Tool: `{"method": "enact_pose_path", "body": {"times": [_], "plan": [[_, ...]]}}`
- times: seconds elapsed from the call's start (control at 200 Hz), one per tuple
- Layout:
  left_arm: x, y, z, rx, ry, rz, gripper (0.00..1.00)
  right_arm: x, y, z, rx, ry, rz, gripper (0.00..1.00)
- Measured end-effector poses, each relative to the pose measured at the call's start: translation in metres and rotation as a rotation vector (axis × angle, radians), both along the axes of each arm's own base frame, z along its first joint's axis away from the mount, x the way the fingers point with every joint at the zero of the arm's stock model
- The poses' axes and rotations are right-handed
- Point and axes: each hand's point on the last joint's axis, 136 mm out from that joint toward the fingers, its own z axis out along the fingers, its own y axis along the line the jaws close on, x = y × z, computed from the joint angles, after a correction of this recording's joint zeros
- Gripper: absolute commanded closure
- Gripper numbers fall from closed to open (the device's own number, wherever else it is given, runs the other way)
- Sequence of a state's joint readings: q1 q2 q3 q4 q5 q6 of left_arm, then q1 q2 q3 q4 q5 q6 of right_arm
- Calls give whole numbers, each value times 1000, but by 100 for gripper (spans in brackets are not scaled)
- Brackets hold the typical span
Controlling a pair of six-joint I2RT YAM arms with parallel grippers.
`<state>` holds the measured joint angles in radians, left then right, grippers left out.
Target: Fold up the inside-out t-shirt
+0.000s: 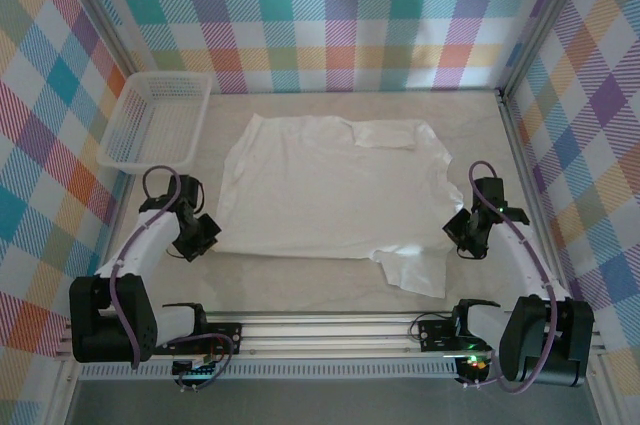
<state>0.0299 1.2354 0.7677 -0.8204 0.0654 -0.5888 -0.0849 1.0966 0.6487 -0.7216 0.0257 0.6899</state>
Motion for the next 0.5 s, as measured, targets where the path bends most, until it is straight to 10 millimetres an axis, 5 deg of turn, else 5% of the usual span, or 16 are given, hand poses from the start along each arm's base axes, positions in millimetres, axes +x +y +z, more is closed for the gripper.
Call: {"method": "enact_pose_path", "body": {"times": [0.19, 0.5], "plan": [[51, 2, 40, 13, -115, -40, 100, 28, -2, 24, -3, -44, 6, 100], [58, 3, 19, 22, -37, -63, 100, 76, -6, 35, -11, -67, 25, 100]]}}
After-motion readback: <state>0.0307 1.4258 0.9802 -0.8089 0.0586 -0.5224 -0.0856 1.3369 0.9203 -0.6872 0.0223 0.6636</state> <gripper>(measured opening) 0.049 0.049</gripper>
